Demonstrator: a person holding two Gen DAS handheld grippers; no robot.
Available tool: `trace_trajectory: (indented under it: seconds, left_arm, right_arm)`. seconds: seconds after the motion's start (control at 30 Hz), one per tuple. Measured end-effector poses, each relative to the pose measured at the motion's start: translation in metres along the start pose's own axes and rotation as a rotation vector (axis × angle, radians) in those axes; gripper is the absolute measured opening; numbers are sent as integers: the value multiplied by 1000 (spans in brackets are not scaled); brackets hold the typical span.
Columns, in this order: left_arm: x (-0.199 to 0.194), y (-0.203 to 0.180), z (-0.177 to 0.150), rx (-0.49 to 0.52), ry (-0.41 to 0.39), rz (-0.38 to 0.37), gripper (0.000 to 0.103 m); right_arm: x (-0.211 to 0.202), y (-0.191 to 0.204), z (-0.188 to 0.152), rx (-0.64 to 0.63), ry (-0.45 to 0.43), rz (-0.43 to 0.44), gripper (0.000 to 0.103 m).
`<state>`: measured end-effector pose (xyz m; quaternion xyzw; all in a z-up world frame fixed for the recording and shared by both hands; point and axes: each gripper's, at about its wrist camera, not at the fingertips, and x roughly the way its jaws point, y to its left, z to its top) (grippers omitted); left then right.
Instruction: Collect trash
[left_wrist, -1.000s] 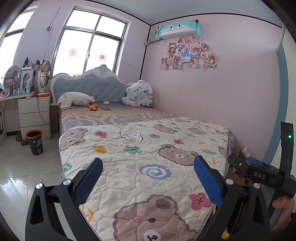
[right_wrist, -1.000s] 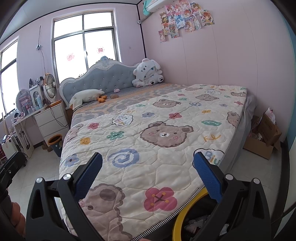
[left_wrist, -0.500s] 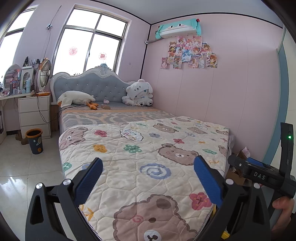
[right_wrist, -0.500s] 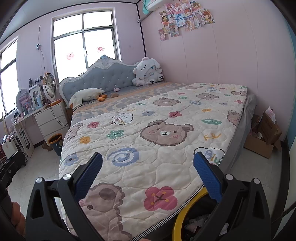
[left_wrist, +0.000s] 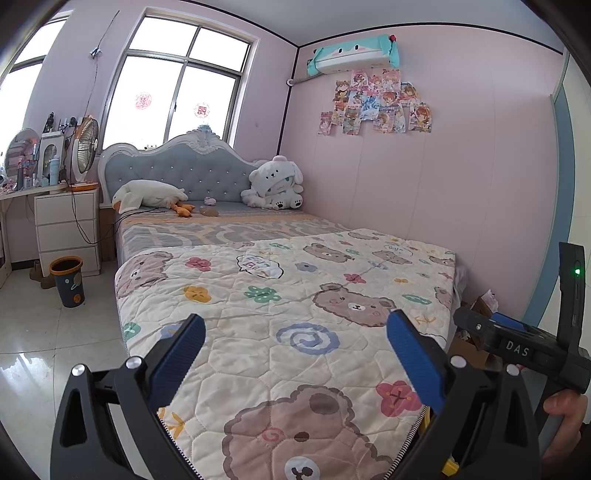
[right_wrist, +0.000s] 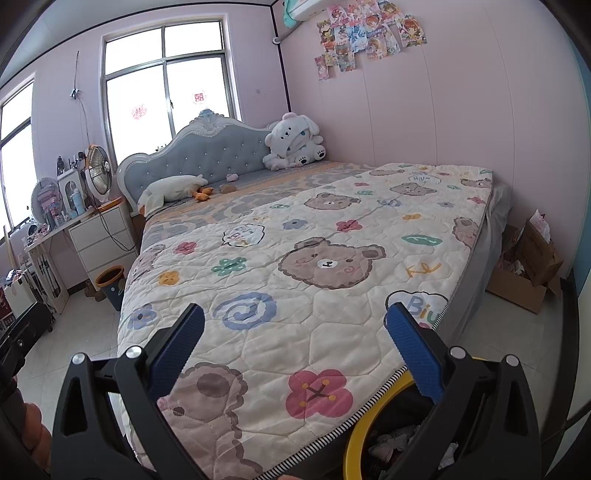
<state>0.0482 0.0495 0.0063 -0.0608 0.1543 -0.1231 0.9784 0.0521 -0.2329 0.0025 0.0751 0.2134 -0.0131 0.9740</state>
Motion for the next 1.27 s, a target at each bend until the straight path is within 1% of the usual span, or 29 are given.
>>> trace_trajectory:
  seconds: [0.7,1.27]
  left_arm:
    - [2,-5,-2,3,4,-6,95]
    - [4,-4,-2,13,12,-9,95]
  right_arm:
    - [0,-3,-7,6,7,-1,95]
    - [2,-6,-6,10,11,0,95]
